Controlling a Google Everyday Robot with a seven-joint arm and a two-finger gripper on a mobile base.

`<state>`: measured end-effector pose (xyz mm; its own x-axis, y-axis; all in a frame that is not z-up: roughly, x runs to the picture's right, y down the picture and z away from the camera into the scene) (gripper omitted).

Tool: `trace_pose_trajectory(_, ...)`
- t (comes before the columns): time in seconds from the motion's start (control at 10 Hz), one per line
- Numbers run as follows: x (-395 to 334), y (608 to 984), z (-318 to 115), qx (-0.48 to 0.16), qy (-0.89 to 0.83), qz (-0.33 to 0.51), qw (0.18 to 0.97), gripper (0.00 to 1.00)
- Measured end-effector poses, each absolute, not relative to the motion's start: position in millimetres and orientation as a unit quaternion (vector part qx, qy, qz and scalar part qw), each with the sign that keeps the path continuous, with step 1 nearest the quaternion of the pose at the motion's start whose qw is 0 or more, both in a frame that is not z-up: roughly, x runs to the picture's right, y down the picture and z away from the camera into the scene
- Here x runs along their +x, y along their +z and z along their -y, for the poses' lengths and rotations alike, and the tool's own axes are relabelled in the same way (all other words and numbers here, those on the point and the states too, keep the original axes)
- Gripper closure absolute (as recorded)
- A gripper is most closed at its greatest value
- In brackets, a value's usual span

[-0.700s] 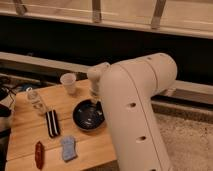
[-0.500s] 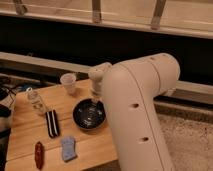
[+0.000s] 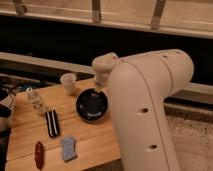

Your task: Drag the ceramic bowl in a circle

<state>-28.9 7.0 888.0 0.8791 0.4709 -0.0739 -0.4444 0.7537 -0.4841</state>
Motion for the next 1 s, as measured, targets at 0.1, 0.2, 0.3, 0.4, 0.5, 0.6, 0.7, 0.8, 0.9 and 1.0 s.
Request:
trace_pose_trajectory(0.1, -20, 888, -9, -0.25, 0.253, 0.021, 0.934, 0.82)
trace_pose_trajectory(0.2, -3, 887, -13, -0.248, 0.268, 0.011, 0.931, 0.82)
trace_pose_trajectory(0.3, 7, 887, -18, -0.248, 0.278, 0.001, 0.928, 0.82)
trace_pose_trajectory(0.4, 13, 886, -21, -0.248, 0.287, -0.011, 0.925, 0.82)
trace_pose_trajectory(0.5, 15, 883, -24, -0.25, 0.291, -0.022, 0.923, 0.82)
trace_pose_trajectory(0.6, 17, 880, -31, -0.255, 0.293, -0.037, 0.921, 0.82)
trace_pose_trajectory(0.7, 14, 877, -40, -0.264, 0.289, -0.049, 0.919, 0.82)
trace_pose_trajectory(0.8, 12, 875, -47, -0.27, 0.285, -0.056, 0.918, 0.82)
trace_pose_trajectory(0.9, 7, 875, -59, -0.282, 0.279, -0.066, 0.915, 0.82)
trace_pose_trajectory(1.0, 2, 877, -73, -0.296, 0.273, -0.071, 0.912, 0.82)
